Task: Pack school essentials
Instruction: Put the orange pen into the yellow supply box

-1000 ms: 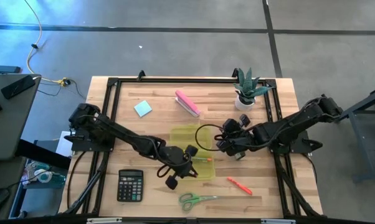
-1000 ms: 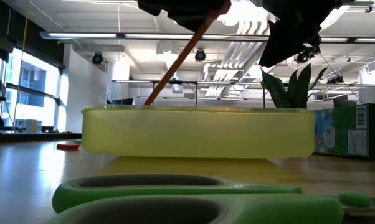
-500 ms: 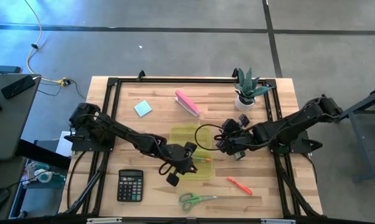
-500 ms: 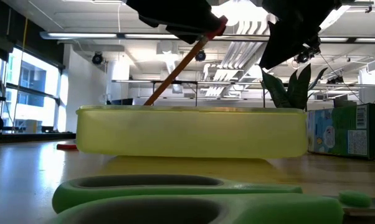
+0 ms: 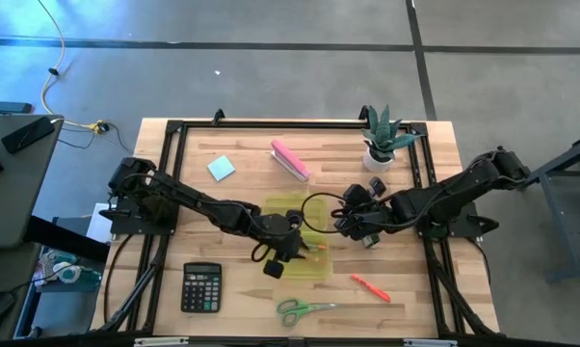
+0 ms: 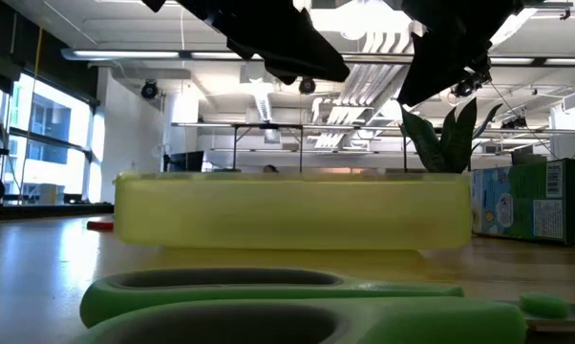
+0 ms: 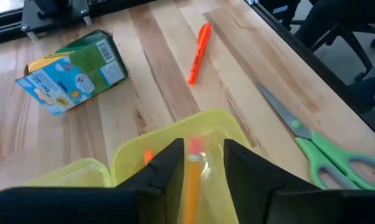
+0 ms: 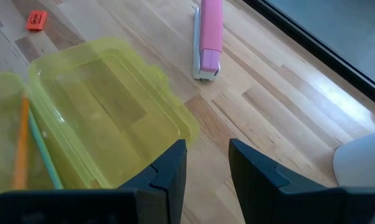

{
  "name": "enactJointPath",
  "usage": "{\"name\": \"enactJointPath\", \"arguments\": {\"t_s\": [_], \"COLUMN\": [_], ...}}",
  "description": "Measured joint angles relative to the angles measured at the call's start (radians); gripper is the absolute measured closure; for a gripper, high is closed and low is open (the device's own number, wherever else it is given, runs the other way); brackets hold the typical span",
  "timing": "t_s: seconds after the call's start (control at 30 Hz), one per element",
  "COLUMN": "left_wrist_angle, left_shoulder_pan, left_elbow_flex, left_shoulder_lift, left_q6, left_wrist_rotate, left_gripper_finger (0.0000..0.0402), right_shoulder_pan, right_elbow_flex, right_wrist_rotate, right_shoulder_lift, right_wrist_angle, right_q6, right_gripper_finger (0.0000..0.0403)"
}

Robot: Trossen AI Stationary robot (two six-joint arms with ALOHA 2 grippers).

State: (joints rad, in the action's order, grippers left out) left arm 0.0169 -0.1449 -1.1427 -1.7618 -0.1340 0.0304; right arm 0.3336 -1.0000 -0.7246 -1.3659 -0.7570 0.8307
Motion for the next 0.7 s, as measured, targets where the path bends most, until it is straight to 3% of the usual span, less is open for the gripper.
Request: {"name": "enactJointPath", "arguments": {"t_s": [0.17, 0.3, 0.43, 0.7], "left_wrist_angle": [0.019, 0.148, 0.300, 0.454], "left_shoulder_pan": [0.002, 0.002, 0.003, -0.015], "left_elbow_flex": [0.000, -0.057, -0.135, -0.205], "left_shoulder_lift": [0.013, 0.048, 0.104, 0.281], "left_q6": [-0.068, -0.118, -0.125, -0.045], "left_wrist_rotate": [-0.017, -0.112, -0.172, -0.164], "left_gripper_finger": [0.0273, 0.0271, 0.0271, 0.0271], "right_shoulder_pan": [0.000, 0.000, 0.002, 0.017], "right_elbow_flex": [0.000, 0.000, 0.000, 0.000], "right_wrist_rotate": [0.000, 0.003, 0.053, 0.187], "right_shoulder_lift": [0.000, 0.000, 0.001, 0.001], "right_wrist_angle": [-0.001, 0.002, 0.004, -0.010], "right_q6": [-0.001, -0.001, -0.001, 0.027], "right_gripper_finger": [0.0291, 0.0291, 0.0291, 0.0291]}}
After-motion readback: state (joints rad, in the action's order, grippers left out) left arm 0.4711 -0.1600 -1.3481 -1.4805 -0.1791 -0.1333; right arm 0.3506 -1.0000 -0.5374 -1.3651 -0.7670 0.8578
